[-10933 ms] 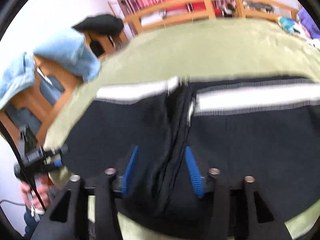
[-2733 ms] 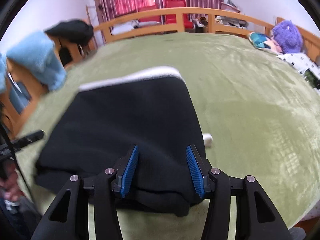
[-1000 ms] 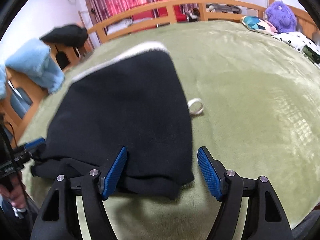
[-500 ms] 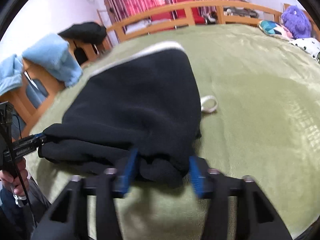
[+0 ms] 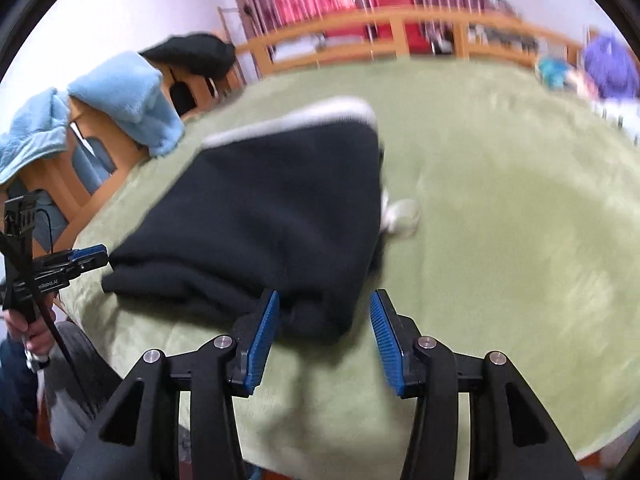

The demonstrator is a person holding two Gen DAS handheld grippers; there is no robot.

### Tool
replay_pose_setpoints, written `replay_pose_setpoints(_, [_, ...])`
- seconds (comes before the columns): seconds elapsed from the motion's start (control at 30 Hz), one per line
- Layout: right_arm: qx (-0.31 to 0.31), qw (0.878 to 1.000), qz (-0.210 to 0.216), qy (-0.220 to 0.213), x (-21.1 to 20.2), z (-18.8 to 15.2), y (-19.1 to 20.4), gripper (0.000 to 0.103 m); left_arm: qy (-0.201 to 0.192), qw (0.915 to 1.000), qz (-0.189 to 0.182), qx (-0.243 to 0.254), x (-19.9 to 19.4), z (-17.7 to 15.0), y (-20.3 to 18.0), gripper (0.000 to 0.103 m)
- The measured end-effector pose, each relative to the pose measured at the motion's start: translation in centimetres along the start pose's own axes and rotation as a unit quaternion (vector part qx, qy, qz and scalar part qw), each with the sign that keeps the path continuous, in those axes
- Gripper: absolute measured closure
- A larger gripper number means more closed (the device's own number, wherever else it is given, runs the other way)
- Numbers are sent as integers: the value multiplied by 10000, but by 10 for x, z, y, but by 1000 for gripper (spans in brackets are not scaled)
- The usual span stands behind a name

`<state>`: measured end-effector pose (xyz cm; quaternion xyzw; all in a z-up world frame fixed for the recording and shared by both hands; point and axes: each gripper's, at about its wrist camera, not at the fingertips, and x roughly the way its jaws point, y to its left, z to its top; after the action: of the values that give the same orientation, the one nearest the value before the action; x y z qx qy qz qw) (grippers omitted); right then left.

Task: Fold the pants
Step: 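Press the folded pants flat with both tools and release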

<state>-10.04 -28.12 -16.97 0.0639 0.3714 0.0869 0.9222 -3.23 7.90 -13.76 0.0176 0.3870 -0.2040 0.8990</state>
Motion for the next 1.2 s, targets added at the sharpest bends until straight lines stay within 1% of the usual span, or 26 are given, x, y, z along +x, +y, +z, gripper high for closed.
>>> replay_pose_setpoints(0.07, [-182, 9992, -69, -350, -8, 27, 2, 53, -166, 9998, -36, -78, 6, 27, 1, 61])
replay_pose_setpoints(0.1, [-221, 9985, -102, -482, -5, 42, 1, 52, -173, 9998, -1, -102, 13, 39, 0, 58])
replay_pose_setpoints(0.17, [-278, 9977, -181, -596, 12, 72, 1, 52, -37, 9996, 254, -149, 38, 66, -3, 56])
replay_pose_setpoints(0.2, [-288, 9974, -229, -612, 23, 84, 1, 53, 20, 9995, 296, -146, 52, 78, -5, 56])
replay_pose_setpoints(0.23, [-259, 9973, -286, -627, 40, 99, 1, 53, 88, 9995, 250, -183, 67, 90, -6, 56])
replay_pose_setpoints(0.27, [-230, 9975, -282, -608, 52, 108, 0, 53, 178, 9993, 227, -247, 81, 101, -7, 56])
replay_pose_setpoints(0.37, [-2, 9992, -4, -395, 96, 134, -3, 53, 321, 9985, 179, -394, 115, 124, -12, 56])
replay_pose_setpoints(0.43, [53, 9995, 11, -304, 113, 138, -4, 53, 379, 9980, 230, -457, 134, 130, -13, 56])
replay_pose_setpoints(0.47, [35, 9998, -41, -194, 125, 139, -5, 56, 450, 9974, 309, -476, 144, 131, -11, 56])
replay_pose_setpoints(0.53, [40, 9998, -218, 8, 144, 134, -11, 63, 738, 9942, 500, -596, 167, 127, -1, 56])
replay_pose_setpoints(0.57, [60, 9994, -329, 55, 152, 131, -17, 69, 830, 9933, 439, -678, 175, 125, 5, 56])
replay_pose_setpoints(0.6, [103, 9989, -445, 60, 156, 127, -23, 72, 871, 9927, 337, -767, 181, 124, 11, 56])
replay_pose_setpoints(0.7, [297, 9987, -408, 25, 158, 125, -31, 72, 805, 9931, 340, -776, 178, 123, 13, 56])
replay_pose_setpoints(0.77, [244, 9985, -495, 51, 157, 125, -28, 72, 877, 9920, 417, -808, 171, 121, 12, 56])
replay_pose_setpoints(0.83, [184, 9978, -624, 82, 151, 126, -22, 70, 906, 9917, 358, -839, 161, 119, 13, 56])
replay_pose_setpoints(0.87, [214, 9975, -671, 112, 142, 125, -20, 66, 921, 9915, 345, -855, 153, 116, 13, 56])
replay_pose_setpoints(0.9, [256, 9973, -676, 116, 136, 125, -18, 57, 897, 9916, 328, -867, 142, 110, 12, 56])
replay_pose_setpoints(0.93, [335, 9971, -668, 107, 127, 124, -18, 53, 864, 9917, 308, -897, 132, 104, 11, 55])
replay_pose_setpoints(0.97, [418, 9973, -606, 57, 113, 119, -17, 49, 848, 9915, 277, -946, 122, 96, 10, 51])
replay_pose_setpoints(1.03, [437, 9976, -527, -53, 86, 102, -14, 48, 848, 9909, 171, -1035, 104, 75, 7, 50])
replay_pose_setpoints(1.07, [416, 9975, -560, -66, 77, 96, -13, 47, 869, 9903, 144, -1078, 93, 59, 4, 50])
replay_pose_setpoints(1.17, [422, 9971, -634, 49, 51, 61, -11, 46, 967, 9879, 219, -1197, 80, 23, 0, 50])
replay_pose_setpoints(1.2, [472, 9969, -611, 129, 48, 51, -13, 46, 882, 9889, 325, -1148, 73, 11, -5, 50])
